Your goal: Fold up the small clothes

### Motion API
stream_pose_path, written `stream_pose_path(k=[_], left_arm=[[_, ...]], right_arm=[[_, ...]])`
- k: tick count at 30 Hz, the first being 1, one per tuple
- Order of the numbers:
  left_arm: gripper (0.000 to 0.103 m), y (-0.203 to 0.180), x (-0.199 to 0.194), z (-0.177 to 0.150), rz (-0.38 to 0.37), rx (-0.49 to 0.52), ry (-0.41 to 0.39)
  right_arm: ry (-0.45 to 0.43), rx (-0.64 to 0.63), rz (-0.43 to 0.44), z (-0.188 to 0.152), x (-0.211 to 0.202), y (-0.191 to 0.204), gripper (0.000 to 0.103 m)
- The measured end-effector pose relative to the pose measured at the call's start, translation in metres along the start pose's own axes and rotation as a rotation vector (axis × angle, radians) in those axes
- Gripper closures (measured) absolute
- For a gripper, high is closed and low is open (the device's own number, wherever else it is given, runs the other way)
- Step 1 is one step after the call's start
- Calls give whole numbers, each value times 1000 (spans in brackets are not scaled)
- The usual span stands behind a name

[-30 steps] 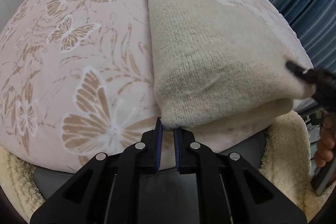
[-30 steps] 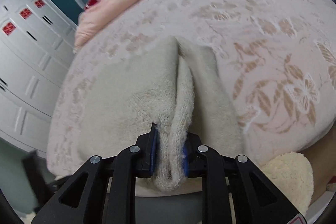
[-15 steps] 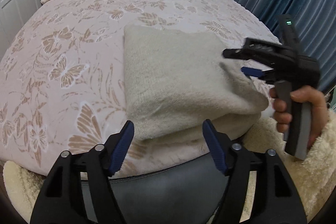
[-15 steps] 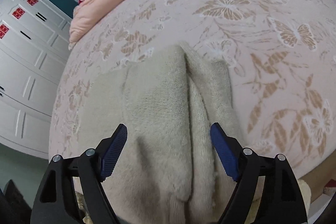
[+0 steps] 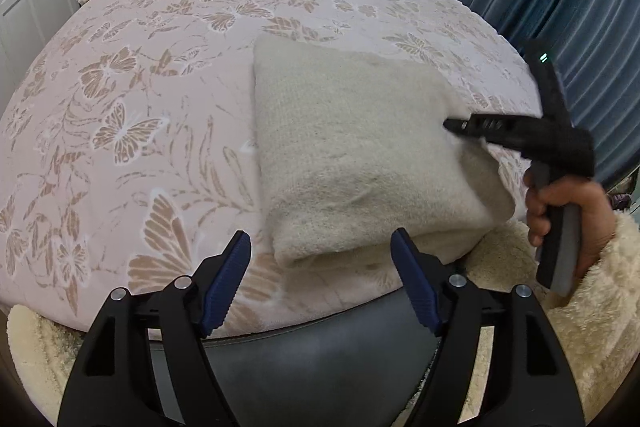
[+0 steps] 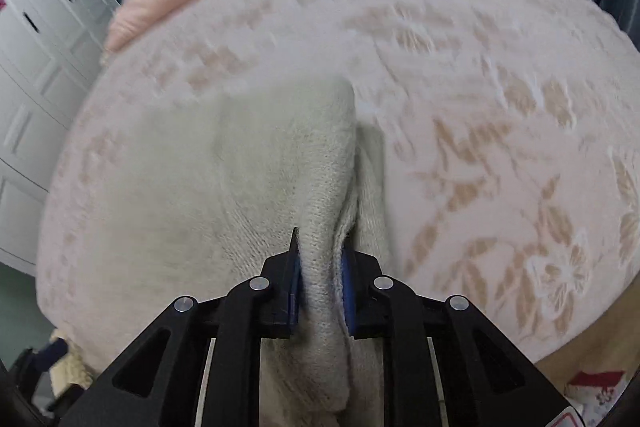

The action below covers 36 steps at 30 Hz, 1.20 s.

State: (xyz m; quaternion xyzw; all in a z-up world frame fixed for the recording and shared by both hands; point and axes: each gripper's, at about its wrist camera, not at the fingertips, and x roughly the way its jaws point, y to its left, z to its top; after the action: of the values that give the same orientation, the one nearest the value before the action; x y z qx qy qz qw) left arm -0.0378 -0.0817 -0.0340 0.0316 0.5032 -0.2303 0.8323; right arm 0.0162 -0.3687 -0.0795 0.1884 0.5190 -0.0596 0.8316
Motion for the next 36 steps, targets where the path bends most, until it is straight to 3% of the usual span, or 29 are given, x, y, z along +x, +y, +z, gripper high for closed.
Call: stream_pose_path(k=[3, 5, 7, 9, 12, 14, 16, 19, 23, 26, 29, 31, 32, 33, 34, 36], left_arm=[[28, -1, 1, -2, 25, 12, 9], [24, 3, 1, -3, 29, -7, 7], [23, 9, 2, -2, 37, -37, 11], [23, 16, 2, -2, 47, -68, 13], [23, 28, -4, -3, 72, -123, -5], [22, 38, -9, -3, 86, -161, -15], [22, 45, -14, -3, 93, -187, -21], [17, 53, -21, -4, 98, -205, -40], [16, 53, -16, -5, 82, -218, -32], [16, 41, -12, -5, 84, -178, -18], [14, 31, -17, -7, 98, -128, -28], [13, 31, -18, -8, 106, -114, -30], [13, 32, -17, -10, 103, -120, -24], [13, 33, -16, -10, 97, -133, -18], [13, 34, -13, -11, 88, -144, -9], [13, 31, -7, -11, 84, -145, 12]], right_arm=[[-89, 62, 81, 3, -37, 0, 79], [-200, 23, 74, 1, -76, 17, 79], [-250, -33, 134, -4, -106, 38, 79], [-242, -77, 242, -13, -118, 62, 79], [-128, -150, 316, -34, -92, 96, 79], [21, -207, 278, -58, -44, 113, 79], [153, -249, 176, -86, 6, 117, 86], [127, -228, 153, -87, -18, 127, 83], [23, -216, 209, -74, -53, 136, 83], [151, -289, 104, -88, 0, 135, 88], [108, -231, 128, -86, -19, 125, 88], [-11, -176, 147, -77, -53, 111, 74], [-112, -106, 101, -66, -78, 86, 67], [-137, -67, 73, -61, -82, 68, 54], [-134, -33, 43, -55, -81, 53, 49], [-72, 37, -6, -46, -69, 23, 48]])
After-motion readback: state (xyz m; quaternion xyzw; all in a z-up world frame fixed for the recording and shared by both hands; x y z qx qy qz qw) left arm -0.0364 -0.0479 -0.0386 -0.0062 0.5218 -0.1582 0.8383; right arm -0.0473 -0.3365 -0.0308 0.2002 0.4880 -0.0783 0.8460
